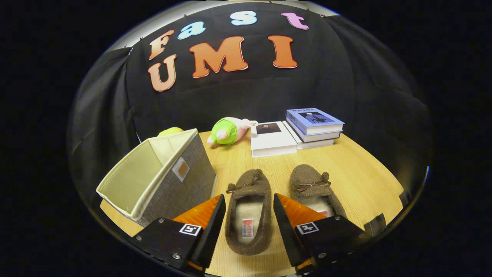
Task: Open the storage box then place both shoes into the box .Put the left shoe in first, then the right shoe, with the right side of both shoes facing outward in a uniform manner.
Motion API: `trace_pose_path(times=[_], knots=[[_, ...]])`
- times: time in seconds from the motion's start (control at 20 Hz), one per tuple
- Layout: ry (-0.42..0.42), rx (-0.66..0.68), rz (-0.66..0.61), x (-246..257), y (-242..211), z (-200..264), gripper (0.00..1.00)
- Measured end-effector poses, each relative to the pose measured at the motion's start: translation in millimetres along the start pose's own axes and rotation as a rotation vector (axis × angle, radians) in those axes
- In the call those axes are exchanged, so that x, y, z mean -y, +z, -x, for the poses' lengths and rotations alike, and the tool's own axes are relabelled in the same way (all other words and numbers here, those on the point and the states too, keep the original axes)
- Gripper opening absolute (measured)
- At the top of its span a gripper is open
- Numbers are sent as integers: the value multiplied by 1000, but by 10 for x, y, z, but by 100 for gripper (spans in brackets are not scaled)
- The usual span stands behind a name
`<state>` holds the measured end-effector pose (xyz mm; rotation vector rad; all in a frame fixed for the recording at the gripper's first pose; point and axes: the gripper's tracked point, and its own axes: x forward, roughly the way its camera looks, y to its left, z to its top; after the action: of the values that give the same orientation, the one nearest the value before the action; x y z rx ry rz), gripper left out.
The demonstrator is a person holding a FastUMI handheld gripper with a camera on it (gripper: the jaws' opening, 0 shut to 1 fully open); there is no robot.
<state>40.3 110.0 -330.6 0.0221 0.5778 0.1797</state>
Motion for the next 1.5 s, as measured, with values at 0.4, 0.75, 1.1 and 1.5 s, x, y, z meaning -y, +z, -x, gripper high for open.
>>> trace_pose_path(times=[0.4, 0.75, 1.1, 1.5], knots=[[-45, -164, -148, 167, -350, -445, 55], [-88, -190, -194, 229, -459, -567, 14], [-41, -111, -301, 117, -79, -430, 5], [5, -3, -326, -140, 656, -116, 5]])
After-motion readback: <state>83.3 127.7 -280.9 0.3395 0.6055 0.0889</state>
